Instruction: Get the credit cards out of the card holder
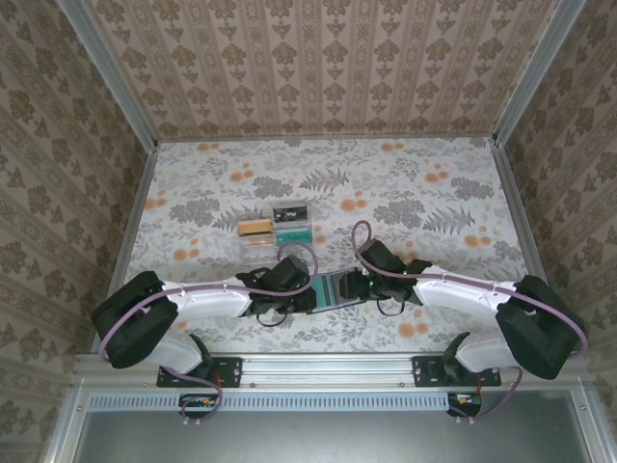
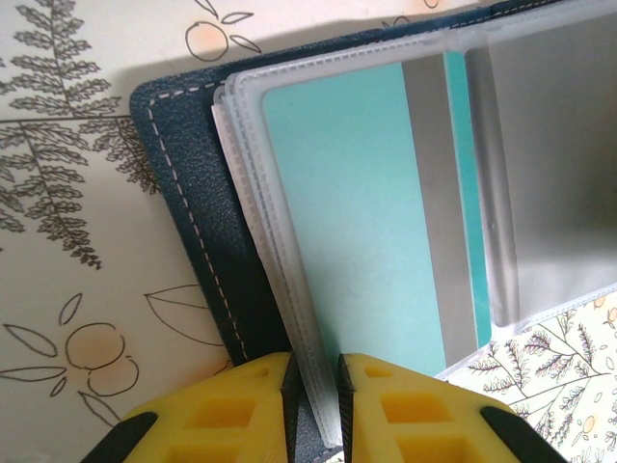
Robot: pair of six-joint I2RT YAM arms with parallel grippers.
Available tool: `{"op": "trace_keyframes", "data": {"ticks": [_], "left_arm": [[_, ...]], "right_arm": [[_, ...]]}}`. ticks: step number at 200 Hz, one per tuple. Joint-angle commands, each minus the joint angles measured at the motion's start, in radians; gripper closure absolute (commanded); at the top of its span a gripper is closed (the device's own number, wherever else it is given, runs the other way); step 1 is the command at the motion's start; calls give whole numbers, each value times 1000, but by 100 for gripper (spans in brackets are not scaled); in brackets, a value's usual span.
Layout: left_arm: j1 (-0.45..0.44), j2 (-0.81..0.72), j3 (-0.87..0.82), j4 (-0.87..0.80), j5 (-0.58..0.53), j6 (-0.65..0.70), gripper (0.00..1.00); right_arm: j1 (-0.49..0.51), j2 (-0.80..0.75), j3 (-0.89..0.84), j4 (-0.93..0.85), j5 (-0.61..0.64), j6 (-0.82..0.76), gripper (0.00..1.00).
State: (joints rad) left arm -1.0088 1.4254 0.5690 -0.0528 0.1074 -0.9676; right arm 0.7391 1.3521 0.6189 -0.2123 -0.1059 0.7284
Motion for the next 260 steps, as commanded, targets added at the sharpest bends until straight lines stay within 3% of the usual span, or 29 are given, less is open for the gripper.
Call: {"op": "trace_keyframes", "data": {"ticks": [1, 30, 72, 144, 212, 260], "left_arm": [[-11, 9, -1, -7, -8, -7, 79], [-12, 10, 2, -7, -8, -6, 79], [-13, 14, 2, -2, -6, -5, 79], [-13, 15, 3, -2, -4, -1, 79], [-10, -45, -8, -37, -27, -11, 79], [8, -181, -30, -135, -74, -12, 79]], "right_arm": [[-7, 26, -16, 1, -8, -20, 44], [-6, 57, -18, 35, -45, -20, 43], [-1, 52, -16, 148, -204, 13, 44], [9, 12, -2, 233, -291, 67, 44], [62, 149, 61, 305, -325, 105, 44], [54, 76, 61, 180, -223, 43, 44]]}}
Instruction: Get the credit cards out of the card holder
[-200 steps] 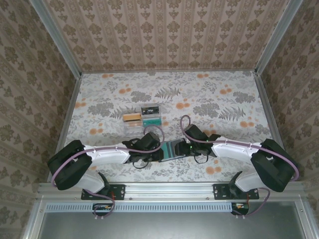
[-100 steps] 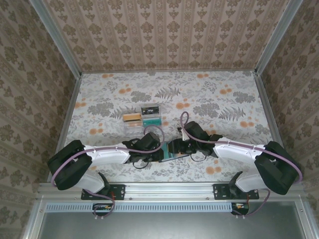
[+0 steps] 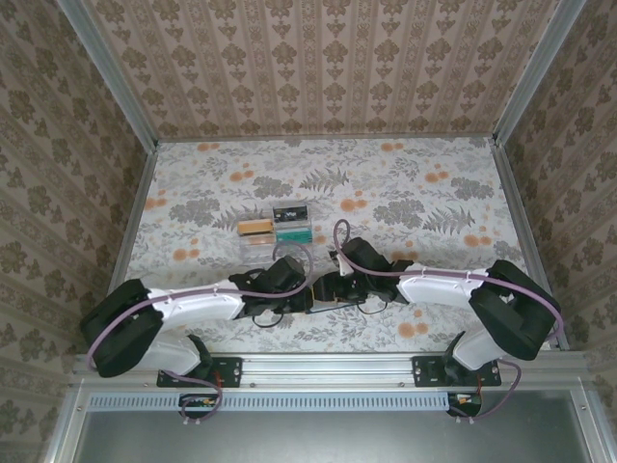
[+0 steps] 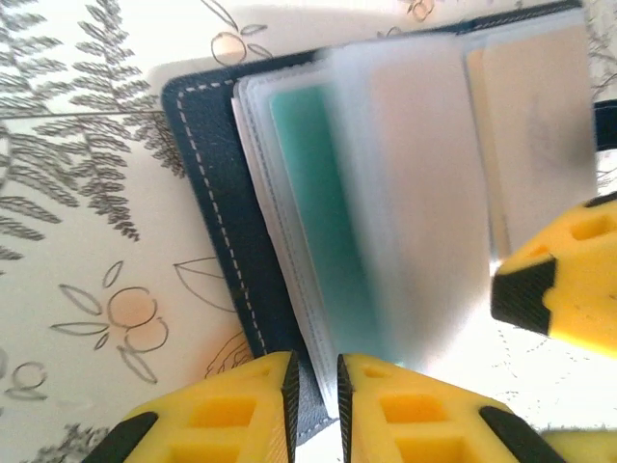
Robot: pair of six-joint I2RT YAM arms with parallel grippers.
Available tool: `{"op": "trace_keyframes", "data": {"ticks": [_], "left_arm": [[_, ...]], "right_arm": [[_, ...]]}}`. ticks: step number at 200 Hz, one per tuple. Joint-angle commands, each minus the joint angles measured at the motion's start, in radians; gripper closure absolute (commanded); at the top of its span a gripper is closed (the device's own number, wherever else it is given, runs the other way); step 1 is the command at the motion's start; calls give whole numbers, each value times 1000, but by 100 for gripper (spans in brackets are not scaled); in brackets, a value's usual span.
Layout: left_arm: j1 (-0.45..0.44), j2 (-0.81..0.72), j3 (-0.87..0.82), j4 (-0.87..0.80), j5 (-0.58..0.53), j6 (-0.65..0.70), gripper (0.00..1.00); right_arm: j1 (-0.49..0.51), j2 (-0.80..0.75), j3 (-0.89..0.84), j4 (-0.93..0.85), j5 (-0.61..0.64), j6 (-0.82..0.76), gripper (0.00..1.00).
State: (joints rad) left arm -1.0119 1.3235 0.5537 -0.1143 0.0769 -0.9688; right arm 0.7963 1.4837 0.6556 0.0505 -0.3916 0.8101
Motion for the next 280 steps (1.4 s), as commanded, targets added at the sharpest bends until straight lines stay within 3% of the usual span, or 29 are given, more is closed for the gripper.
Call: {"op": "trace_keyframes", "data": {"ticks": [1, 58, 153, 219, 280], "left_arm": [[12, -83, -16, -76, -44, -11, 79], [31, -170, -51, -78, -54, -7, 75], [7, 48, 13, 11, 2, 4, 77], [3, 67, 11, 20, 5, 1, 78], [1, 76, 23, -11, -5, 7, 79]], "right_arm": [[-4, -59, 25, -88, 66, -40, 44], [-59, -172, 8, -289, 240, -117, 43], [-86, -136, -34, -322, 286, -141, 44], [-86, -60, -50, -287, 268, -140, 44], [-86, -132, -1, -371, 313, -180, 43]]}}
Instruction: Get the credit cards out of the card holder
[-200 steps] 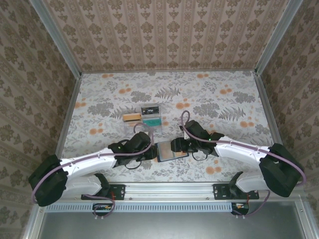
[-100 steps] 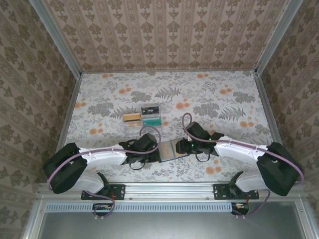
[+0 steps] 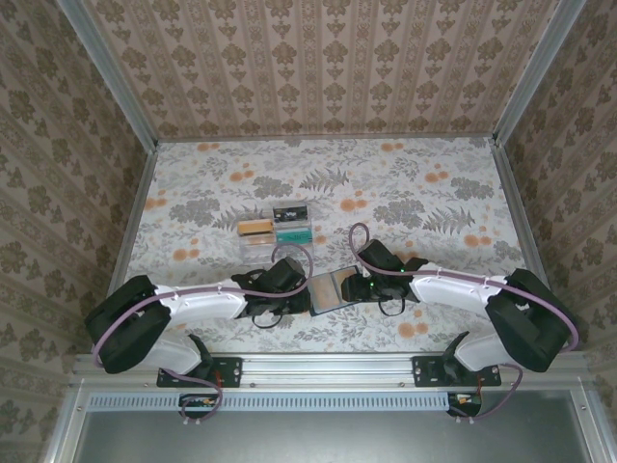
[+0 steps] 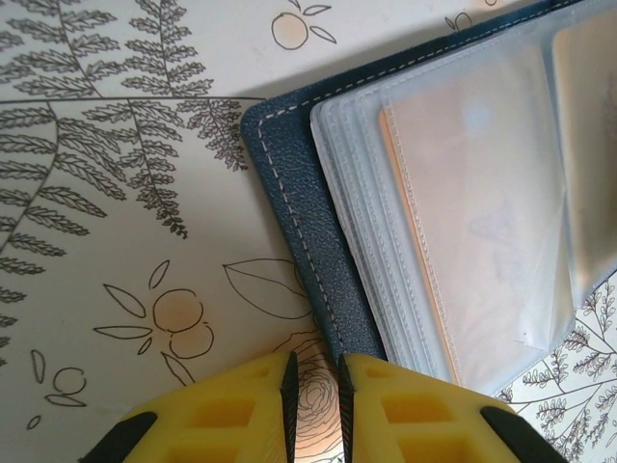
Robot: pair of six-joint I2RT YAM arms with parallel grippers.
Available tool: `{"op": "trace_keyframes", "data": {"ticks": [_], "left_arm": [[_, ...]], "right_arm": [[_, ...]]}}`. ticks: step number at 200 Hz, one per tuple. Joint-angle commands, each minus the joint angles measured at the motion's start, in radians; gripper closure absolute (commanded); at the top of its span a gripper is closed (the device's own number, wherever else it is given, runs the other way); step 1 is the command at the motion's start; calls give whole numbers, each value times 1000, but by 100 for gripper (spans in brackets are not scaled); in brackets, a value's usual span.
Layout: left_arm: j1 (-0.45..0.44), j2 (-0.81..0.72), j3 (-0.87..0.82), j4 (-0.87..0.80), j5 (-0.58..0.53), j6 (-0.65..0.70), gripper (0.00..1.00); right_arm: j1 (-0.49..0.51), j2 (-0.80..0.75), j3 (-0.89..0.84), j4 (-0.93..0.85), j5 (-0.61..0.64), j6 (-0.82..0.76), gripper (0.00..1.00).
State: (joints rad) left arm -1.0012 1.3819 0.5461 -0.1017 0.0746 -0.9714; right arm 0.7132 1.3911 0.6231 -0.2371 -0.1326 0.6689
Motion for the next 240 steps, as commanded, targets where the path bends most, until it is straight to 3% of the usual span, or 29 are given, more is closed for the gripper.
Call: {"op": "trace_keyframes", "data": {"ticks": [1, 79, 177, 240], "left_arm": [[-10, 18, 30, -23, -3, 10, 79], [-9, 22, 37, -32, -5, 16, 80], [-9, 39, 45, -21, 2, 20, 80], [-9, 42, 46, -23, 2, 20, 80]], "right_arm": [[-3, -40, 32, -84, 55, -39, 43], [-3, 39, 47, -79, 77, -75, 43], [9, 22, 50, 36, -128, -1, 45], [25, 8, 73, 56, -149, 34, 45]]}}
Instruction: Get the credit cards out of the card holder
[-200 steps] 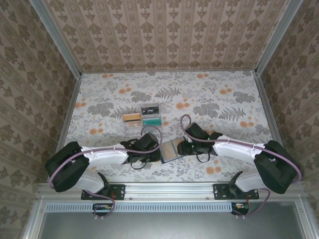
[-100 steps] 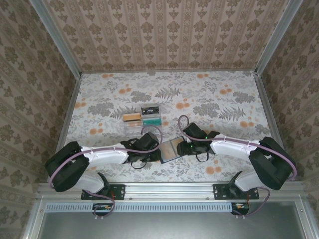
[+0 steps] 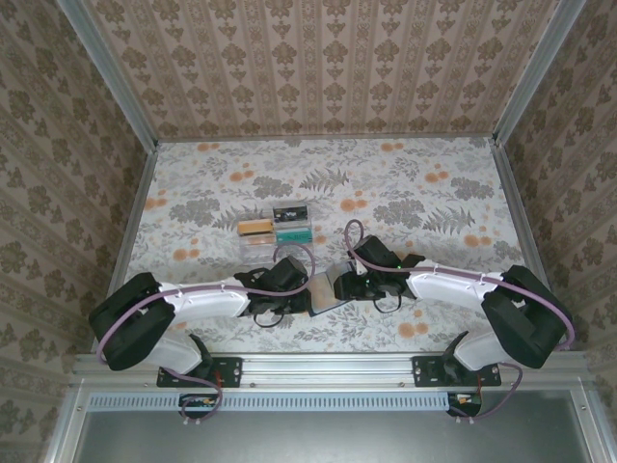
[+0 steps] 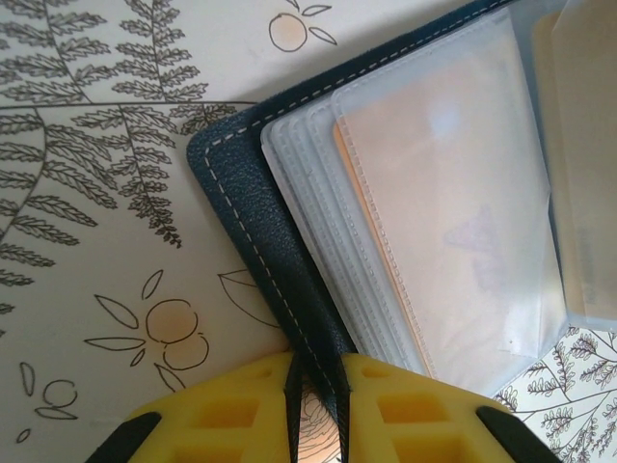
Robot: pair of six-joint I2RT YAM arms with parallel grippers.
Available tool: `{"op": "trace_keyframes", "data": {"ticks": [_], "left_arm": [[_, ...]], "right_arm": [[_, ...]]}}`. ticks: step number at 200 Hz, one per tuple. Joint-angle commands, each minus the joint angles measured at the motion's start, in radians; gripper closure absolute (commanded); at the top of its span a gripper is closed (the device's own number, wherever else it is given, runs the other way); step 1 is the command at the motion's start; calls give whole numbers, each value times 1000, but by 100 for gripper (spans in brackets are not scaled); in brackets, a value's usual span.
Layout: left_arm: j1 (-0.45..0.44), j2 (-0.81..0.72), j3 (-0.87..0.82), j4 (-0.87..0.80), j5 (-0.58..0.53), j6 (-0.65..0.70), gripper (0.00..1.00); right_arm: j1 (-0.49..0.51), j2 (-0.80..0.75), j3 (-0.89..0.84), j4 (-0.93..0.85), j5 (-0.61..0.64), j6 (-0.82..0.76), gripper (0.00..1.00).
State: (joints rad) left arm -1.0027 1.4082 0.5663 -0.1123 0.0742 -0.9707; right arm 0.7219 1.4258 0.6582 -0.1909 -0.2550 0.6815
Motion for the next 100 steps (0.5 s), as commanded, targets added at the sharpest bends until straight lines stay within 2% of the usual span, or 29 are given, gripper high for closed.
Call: {"op": "trace_keyframes", "data": {"ticks": [1, 28, 43, 62, 81, 100], "left_arm": [[-8, 15, 26, -12, 3, 20, 80], [-8, 14, 22, -13, 2, 20, 80], [-8, 9, 21, -14, 2, 20, 80], [-8, 5, 20, -13, -1, 20, 79], [-8, 6, 18, -13, 1, 20, 79], [-9, 4, 18, -13, -1, 20, 79]], "right_arm": [[16, -27, 38, 7, -24, 22, 45], [19, -28, 49, -30, 19, 14, 43], [19, -28, 55, -72, 84, 14, 42], [19, -86, 53, -97, 134, 9, 40], [17, -99, 48, -94, 127, 6, 40], [17, -98, 38, -48, 66, 12, 40]]}}
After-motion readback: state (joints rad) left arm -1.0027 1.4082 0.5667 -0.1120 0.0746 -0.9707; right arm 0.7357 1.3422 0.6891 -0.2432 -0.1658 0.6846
